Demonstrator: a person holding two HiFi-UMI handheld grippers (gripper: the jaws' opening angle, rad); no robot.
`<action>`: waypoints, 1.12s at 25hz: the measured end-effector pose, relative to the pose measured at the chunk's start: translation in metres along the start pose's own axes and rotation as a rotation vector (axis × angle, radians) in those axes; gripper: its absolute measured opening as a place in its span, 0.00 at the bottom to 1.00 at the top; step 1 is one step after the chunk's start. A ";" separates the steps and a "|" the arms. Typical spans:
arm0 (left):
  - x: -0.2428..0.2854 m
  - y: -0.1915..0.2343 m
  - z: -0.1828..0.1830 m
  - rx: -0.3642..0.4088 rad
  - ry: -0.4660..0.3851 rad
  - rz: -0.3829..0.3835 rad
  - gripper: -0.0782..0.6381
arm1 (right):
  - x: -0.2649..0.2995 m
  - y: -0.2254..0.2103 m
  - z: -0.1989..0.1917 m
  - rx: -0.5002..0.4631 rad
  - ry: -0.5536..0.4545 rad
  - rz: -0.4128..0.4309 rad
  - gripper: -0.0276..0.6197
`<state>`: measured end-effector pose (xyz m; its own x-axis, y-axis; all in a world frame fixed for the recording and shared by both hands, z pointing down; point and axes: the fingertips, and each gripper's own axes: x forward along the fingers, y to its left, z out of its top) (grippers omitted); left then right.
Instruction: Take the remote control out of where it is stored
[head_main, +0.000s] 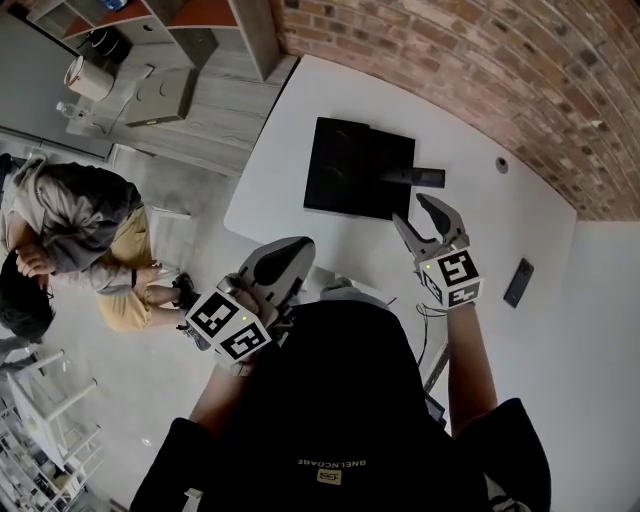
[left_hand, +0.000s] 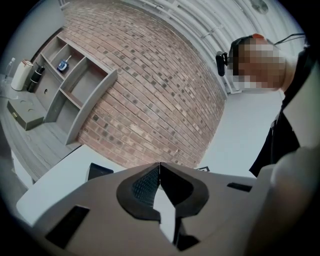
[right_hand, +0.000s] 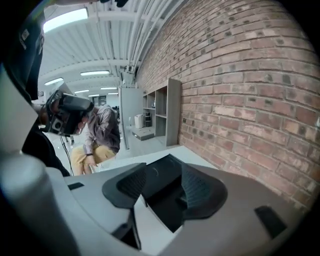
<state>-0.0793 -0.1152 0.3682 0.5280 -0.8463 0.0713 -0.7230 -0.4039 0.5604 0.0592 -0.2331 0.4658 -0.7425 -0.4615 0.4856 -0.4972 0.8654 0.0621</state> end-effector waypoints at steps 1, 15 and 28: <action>0.000 0.000 0.000 0.000 -0.004 0.010 0.12 | 0.005 -0.004 -0.004 -0.017 0.026 0.008 0.36; -0.008 0.016 0.002 -0.033 -0.060 0.133 0.12 | 0.065 -0.035 -0.058 -0.269 0.343 0.176 0.47; -0.032 0.032 0.003 -0.053 -0.086 0.243 0.12 | 0.126 -0.050 -0.116 -0.521 0.593 0.301 0.53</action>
<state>-0.1207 -0.1017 0.3815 0.3004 -0.9435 0.1403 -0.7984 -0.1682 0.5782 0.0423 -0.3116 0.6245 -0.3790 -0.1440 0.9141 0.0628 0.9815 0.1807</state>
